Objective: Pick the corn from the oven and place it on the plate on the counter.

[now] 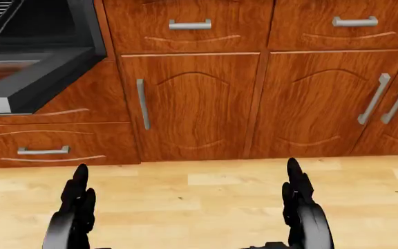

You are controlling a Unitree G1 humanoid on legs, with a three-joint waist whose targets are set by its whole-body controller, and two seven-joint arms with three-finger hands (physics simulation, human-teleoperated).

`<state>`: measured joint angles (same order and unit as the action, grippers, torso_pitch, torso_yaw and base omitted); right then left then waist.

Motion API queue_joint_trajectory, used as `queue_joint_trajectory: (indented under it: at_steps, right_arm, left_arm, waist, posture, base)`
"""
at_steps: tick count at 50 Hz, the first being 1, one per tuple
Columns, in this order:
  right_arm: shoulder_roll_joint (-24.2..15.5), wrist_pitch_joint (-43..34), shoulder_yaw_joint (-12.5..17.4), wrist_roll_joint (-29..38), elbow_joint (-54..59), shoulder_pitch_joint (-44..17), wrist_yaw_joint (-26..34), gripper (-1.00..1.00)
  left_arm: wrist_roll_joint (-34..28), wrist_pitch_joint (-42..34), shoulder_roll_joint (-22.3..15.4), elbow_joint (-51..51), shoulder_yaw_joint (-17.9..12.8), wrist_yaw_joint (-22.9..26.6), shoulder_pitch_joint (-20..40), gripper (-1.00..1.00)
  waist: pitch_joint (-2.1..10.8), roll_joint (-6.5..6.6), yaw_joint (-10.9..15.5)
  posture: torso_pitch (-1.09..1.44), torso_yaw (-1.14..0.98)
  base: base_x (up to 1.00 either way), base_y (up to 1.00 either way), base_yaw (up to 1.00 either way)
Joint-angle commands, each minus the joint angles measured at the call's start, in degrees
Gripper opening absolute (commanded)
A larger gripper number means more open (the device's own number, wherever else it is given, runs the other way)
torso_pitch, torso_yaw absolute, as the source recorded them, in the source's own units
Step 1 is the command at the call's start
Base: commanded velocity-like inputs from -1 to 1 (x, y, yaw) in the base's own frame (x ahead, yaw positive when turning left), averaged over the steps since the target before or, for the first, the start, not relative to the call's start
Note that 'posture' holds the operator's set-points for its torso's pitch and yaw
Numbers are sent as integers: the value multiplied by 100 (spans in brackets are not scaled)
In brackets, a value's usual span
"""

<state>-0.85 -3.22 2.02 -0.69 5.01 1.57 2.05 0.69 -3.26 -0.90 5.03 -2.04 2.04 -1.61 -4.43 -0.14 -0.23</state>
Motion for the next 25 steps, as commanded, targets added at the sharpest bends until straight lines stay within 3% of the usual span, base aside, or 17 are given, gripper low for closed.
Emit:
queue_joint_trajectory:
  at_steps: [1, 3, 5, 7, 17, 18, 19, 20, 21, 24, 25]
  right_arm:
    - [-74, 420, 62, -74, -360, -274, 84, 100]
    - [-62, 290, 33, -16, -554, -249, 56, 100]
    - [-66, 290, 48, -6, -531, -297, 56, 100]
    - [-80, 49, 81, -48, -929, -216, 66, 100]
    - [-226, -1919, 272, -86, -2940, -667, 4, 100]
    - [-245, -2041, 273, -67, -3035, -769, 11, 100]
    - [-238, -2135, 218, -76, -3150, -767, 80, 100]
    - [-230, -2116, 204, -72, -3125, -796, 114, 100]
    - [-224, -2210, 197, -71, -3231, -782, 131, 100]
    - [-230, -2161, 189, -22, -3144, -838, 173, 100]
    - [-231, -2196, 204, -29, -3190, -844, 188, 100]
  left_arm:
    - [218, 98, -52, -692, -108, 72, 290, 100]
    - [221, 23, -69, -754, -121, 71, 287, 100]
    - [233, -275, -92, -1115, -139, 66, 237, 100]
    - [268, -571, -117, -1454, -189, 77, 220, 100]
    - [278, -3196, -304, -3687, -334, -50, 1073, 100]
    - [306, -3345, -328, -3745, -384, -53, 1207, 100]
    - [338, -3412, -335, -3798, -428, -60, 1248, 100]
    - [354, -3367, -333, -3762, -444, -57, 1229, 100]
    - [374, -3419, -347, -3804, -467, -62, 1244, 100]
    - [364, -3636, -373, -3936, -451, -122, 1347, 100]
    - [368, -3718, -386, -3995, -456, -130, 1383, 100]
  waist:
    - [5, -45, -12]
    - [368, -1, 36]
    - [105, -43, 29]
    - [397, -38, 27]
    - [497, -20, 46]
    - [626, 2, 47]
    - [528, 13, 51]
    - [261, 27, 46]
    - [145, 36, 40]
    - [59, -17, 46]
    - [95, -100, 53]
  posture:
    - [0, 0]
    - [0, 0]
    - [0, 0]
    - [0, 0]
    - [0, 0]
    - [0, 0]
    - [0, 0]
    - [0, 0]
    - [0, 0]
    - [0, 0]
    - [0, 0]
  base:
    - [0, 0, 0]
    - [0, 0, 0]
    - [0, 0, 0]
    - [0, 0, 0]
    - [0, 0, 0]
    - [9, 0, 0]
    - [41, 0, 0]
    - [52, 0, 0]
    - [59, 0, 0]
    - [62, -2, 0]
    - [62, -4, 0]
